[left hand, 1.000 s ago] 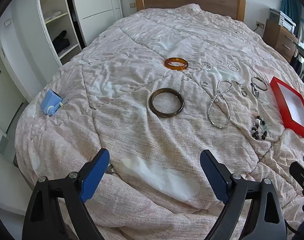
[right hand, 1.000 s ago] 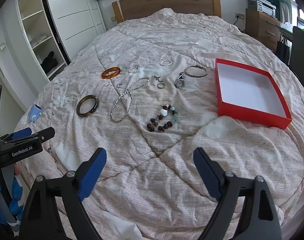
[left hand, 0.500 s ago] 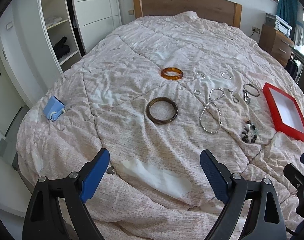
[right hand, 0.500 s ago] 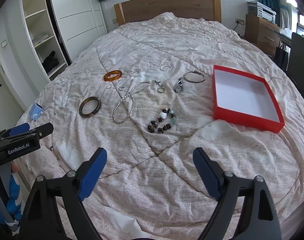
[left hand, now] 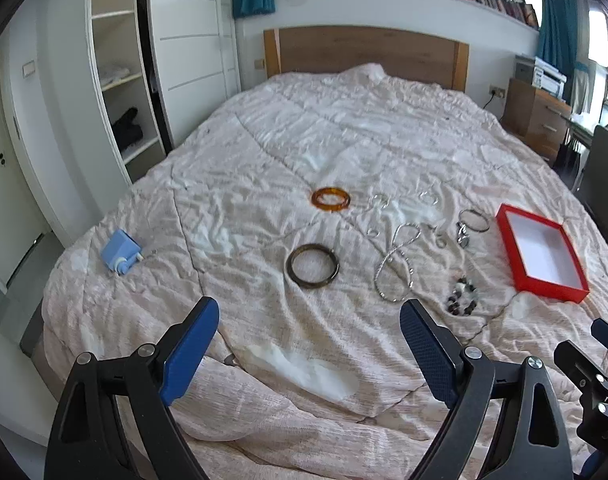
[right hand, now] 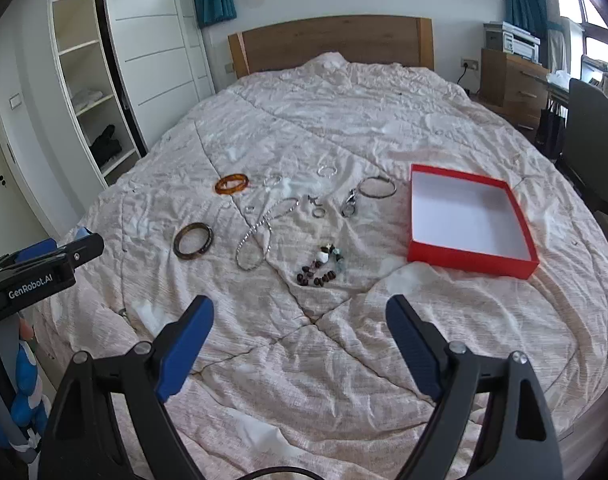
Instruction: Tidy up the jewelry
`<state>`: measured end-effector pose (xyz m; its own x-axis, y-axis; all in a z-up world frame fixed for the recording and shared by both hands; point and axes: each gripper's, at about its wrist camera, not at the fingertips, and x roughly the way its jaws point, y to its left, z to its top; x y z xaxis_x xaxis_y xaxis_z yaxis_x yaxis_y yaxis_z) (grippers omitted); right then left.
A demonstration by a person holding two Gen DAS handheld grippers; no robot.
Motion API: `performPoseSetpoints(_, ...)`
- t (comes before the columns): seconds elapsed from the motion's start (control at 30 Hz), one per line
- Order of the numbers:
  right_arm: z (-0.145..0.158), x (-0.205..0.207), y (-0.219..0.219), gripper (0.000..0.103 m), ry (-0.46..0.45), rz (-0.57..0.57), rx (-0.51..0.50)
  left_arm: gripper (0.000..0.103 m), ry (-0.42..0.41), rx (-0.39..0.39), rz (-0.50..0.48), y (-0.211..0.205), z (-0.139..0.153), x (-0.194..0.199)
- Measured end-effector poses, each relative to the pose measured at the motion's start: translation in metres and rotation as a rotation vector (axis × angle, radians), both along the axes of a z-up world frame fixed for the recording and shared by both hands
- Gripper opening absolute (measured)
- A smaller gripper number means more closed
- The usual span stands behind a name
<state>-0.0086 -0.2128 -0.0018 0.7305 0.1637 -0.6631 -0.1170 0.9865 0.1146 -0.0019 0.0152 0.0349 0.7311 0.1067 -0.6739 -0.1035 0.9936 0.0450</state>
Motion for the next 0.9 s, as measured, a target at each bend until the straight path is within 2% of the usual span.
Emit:
performPoseSetpoints(0.23,0.017,-0.011,0.0,0.087,-0.035,-0.002,0.002,0.091,-0.039,-0.001,0.003,0.006,0.014,-0.007)
performPoseSetpoints(0.4,0.026,0.003,-0.004,0.087,-0.037,0.0,0.023,0.091,-0.053,0.001,0.035,0.022,0.025,0.015)
performPoseSetpoints(0.6,0.035,0.037,-0.008,0.087,-0.044,0.001,0.036,0.091,-0.044,0.022,0.068,0.037,0.028,0.06)
performPoseSetpoints(0.77,0.012,0.07,-0.005,0.087,0.007,0.028,0.04,0.091,0.049,0.015,0.09,0.05,-0.01,0.101)
performPoseSetpoints(0.9,-0.027,0.096,-0.004,0.087,0.091,0.039,0.05,0.087,0.169,0.001,0.092,0.063,-0.063,0.132)
